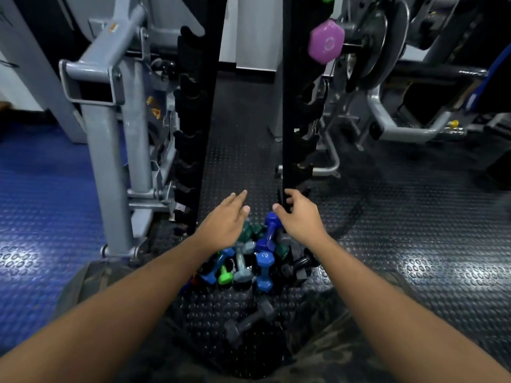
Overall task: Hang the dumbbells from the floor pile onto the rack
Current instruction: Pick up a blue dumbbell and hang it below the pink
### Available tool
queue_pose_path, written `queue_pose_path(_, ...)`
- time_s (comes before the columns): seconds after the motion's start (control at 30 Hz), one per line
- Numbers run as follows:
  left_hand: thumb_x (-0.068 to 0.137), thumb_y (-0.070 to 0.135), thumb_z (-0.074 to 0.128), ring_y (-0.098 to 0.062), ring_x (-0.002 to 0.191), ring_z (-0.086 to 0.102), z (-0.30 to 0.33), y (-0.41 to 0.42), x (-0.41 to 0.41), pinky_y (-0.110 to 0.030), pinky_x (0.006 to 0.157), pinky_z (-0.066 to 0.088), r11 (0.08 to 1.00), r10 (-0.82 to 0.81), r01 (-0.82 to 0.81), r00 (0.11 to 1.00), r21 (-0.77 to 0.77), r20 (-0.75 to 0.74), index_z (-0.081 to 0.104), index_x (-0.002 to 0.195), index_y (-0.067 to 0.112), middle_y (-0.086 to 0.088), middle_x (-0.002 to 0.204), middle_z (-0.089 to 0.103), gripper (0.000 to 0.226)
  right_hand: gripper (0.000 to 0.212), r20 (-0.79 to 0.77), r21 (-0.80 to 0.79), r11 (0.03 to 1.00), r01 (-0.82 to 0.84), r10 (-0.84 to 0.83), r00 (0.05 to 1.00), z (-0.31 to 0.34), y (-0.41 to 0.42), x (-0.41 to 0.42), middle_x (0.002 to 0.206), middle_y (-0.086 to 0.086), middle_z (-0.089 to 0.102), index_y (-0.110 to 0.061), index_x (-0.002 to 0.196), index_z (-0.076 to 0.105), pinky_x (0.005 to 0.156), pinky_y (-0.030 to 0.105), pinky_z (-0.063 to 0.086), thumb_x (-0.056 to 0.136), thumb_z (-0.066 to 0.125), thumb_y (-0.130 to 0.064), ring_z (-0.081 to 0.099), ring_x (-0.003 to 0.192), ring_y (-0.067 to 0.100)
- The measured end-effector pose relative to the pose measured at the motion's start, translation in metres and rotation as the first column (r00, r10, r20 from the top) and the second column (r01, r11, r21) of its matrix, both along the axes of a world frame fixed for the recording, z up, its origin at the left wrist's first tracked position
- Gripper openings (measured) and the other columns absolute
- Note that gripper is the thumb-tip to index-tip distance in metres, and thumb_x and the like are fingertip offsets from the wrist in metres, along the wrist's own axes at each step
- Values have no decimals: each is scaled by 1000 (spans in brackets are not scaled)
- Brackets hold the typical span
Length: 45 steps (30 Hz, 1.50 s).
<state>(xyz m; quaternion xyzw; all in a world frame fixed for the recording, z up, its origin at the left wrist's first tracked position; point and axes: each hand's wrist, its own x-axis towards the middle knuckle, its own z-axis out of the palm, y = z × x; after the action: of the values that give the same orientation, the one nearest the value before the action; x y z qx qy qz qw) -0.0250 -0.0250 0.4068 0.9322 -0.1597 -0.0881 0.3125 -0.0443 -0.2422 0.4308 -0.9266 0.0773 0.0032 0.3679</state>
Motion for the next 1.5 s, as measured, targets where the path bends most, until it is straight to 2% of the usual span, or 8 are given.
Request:
queue_pose_path(0.13,111,47,35,-22,161,14,-53,-4,10,-39,128,18,998,42,-36,989,49,-144,14,168,23,-9,173,18,65,68,-132,-41,999,20,-26,991,-43,-2,9,147,8,57,-19,157,40,102,40,52,101,62,-49,59,125,26)
queue_pose_path(0.27,111,46,36,-30,159,20,-116,-5,17,-40,124,25,991,68,-31,957,134,-283,14,168,17,-14,172,19,67,66,-258,-52,997,49,-61,964,-91,-10,14,138,12,61,-15,154,42,91,31,46,100,65,-44,61,120,29)
queue_pose_path(0.43,111,49,33,-36,153,32,-193,-16,29,-49,118,37,982,101,-19,897,190,-431,11,168,18,-15,170,24,68,47,-387,-38,997,65,-75,919,-159,-13,27,121,10,67,-20,134,55,83,34,50,95,68,-44,63,98,26)
queue_pose_path(0.53,111,51,32,-34,157,25,-233,-26,35,-51,121,33,981,88,7,872,192,-481,6,168,18,-13,173,18,71,47,-449,-60,996,59,-80,890,-206,-13,35,121,12,66,-18,127,54,87,39,53,93,69,-46,64,103,32)
queue_pose_path(0.77,105,40,53,-34,145,42,-319,-47,44,-44,111,43,985,100,-5,834,173,-542,7,168,21,-13,166,33,80,60,-552,-132,991,23,-93,829,-295,-12,58,126,18,60,-9,132,51,89,43,54,91,72,-47,63,112,38)
queue_pose_path(1.0,103,38,51,-35,139,47,-349,-39,56,-51,106,47,982,156,-78,847,171,-509,17,166,25,-11,162,39,73,77,-551,-136,986,92,-153,820,-337,2,78,130,15,58,-11,135,44,93,43,54,82,79,-56,62,114,37)
queue_pose_path(1.17,99,25,52,-35,125,56,-354,-44,50,-43,87,51,980,164,-76,840,186,-518,10,166,26,-11,151,48,80,91,-567,-135,976,170,-217,794,-350,14,81,131,15,61,-5,138,45,95,41,54,76,88,-56,63,118,37)
queue_pose_path(1.5,103,24,49,-29,138,51,-345,-61,55,-43,104,45,981,169,-93,834,168,-526,14,167,20,-8,162,40,73,78,-586,-197,959,204,-282,760,-356,20,89,125,14,65,-5,131,48,87,39,53,77,90,-42,66,114,36)
